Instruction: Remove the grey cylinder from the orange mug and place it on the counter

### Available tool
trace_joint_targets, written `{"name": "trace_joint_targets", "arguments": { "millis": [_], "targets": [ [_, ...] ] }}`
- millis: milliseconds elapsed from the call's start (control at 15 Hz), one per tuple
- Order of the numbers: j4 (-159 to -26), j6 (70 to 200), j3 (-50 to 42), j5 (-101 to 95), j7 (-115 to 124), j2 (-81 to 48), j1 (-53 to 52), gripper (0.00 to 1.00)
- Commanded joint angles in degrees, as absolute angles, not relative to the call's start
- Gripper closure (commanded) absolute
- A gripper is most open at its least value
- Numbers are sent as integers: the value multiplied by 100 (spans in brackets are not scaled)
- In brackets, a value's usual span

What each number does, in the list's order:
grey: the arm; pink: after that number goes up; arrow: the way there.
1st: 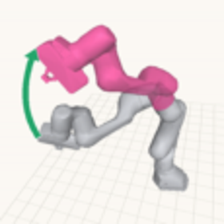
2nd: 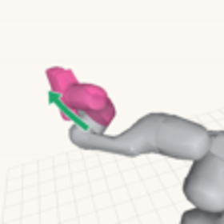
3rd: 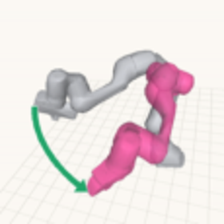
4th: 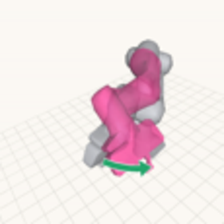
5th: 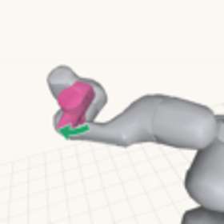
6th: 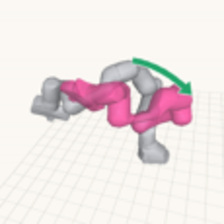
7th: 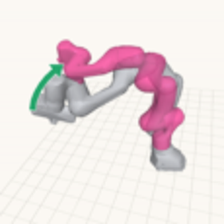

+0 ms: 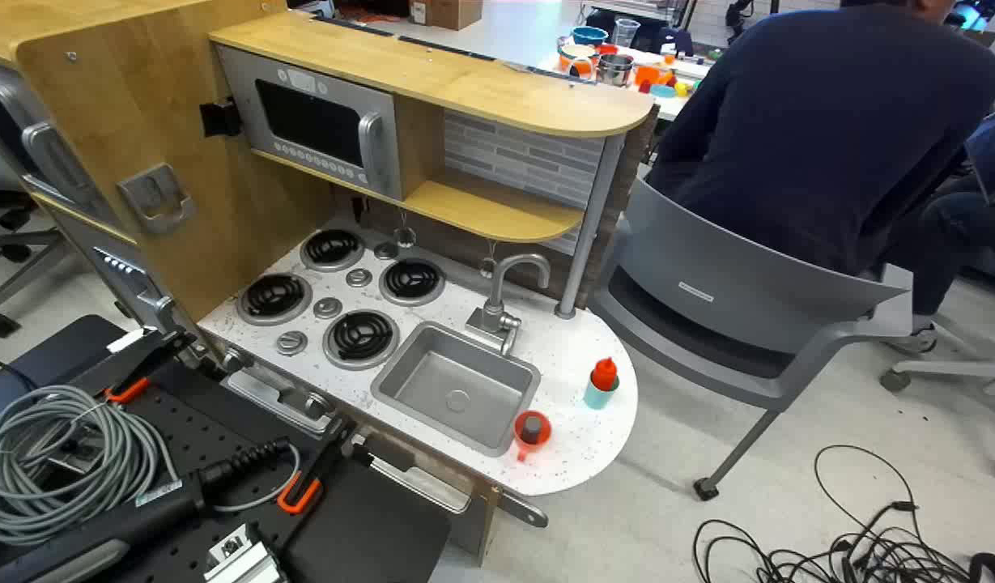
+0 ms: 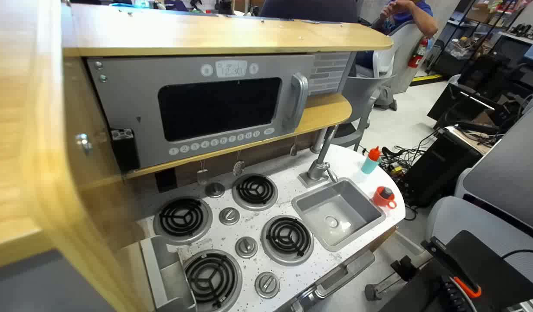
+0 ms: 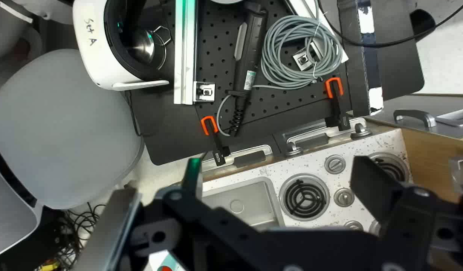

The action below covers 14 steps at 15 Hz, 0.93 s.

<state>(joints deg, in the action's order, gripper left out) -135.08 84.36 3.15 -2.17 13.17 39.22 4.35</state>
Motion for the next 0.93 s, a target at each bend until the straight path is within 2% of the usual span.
{"name": "trace_joint_targets", "arguments": {
  "millis": [0, 867],
  "targets": [
    [-13492, 8426, 295, -227, 1328, 3916, 409, 0],
    [-13428, 8372, 333, -358, 1281, 3919, 408, 0]
  ]
}}
